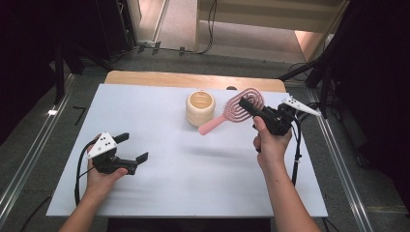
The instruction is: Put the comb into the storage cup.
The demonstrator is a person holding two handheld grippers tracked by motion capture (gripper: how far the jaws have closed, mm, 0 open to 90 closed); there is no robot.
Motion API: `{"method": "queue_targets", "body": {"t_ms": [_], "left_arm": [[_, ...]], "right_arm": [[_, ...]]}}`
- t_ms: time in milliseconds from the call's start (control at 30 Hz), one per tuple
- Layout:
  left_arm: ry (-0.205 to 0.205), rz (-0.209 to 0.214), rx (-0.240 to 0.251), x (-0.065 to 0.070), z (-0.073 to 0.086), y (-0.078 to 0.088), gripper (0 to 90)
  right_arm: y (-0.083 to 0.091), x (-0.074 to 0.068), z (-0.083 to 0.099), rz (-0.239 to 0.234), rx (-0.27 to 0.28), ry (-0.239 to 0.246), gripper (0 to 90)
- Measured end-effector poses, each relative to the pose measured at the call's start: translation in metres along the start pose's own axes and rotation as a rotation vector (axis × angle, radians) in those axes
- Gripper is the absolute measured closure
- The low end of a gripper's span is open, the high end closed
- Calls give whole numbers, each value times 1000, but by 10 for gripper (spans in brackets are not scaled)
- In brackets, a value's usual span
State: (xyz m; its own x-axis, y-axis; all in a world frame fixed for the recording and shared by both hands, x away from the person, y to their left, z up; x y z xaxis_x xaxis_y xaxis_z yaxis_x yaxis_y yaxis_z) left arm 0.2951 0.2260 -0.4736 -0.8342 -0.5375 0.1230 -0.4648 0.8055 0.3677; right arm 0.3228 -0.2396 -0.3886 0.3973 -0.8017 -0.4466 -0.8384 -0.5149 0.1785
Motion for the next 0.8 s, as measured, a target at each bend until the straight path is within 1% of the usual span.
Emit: {"method": "queue_targets", "body": {"t_ms": [100,133,167,233,500,600,700,800], "left_arm": [[11,-10,17,-2,7,8,0],[8,-15,16,-2,9,10,0],[17,-17,17,-3,11,12,0],[18,-24,24,-4,14,16,0],[24,-48,34,-8,22,30,0],[30,-59,26,-10,27,36,0],[41,-65,33,-11,32,41,0],[36,-72,39,-10,32,45,0]], "right_arm": [[-1,0,-3,1,3,1,623],[-1,0,-4,2,1,1,623],[-1,0,-5,2,6,5,623],[-1,-1,-7,1,10,4,624],[-6,0,-13,6,18,9,624],[-8,0,-16,9,20,9,624],[-10,1,-19,12,22,13,624],[-11,2,-22,13,26,11,624]]}}
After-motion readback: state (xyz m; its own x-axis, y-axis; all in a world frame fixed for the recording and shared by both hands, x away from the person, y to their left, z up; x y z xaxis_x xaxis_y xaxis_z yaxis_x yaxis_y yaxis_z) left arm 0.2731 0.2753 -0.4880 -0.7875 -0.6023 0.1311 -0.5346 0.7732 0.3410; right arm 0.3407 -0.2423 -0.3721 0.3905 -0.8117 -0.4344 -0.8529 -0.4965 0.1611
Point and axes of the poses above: each handheld gripper's, and its own axes: y roughly backward along the jaws, z roughly out of its underside, x roughly to its right, the point moved 1 cm from there along -y, roughly forward along the jaws, and after that the axes turned 11 degrees about z, right-handed, at the moved point
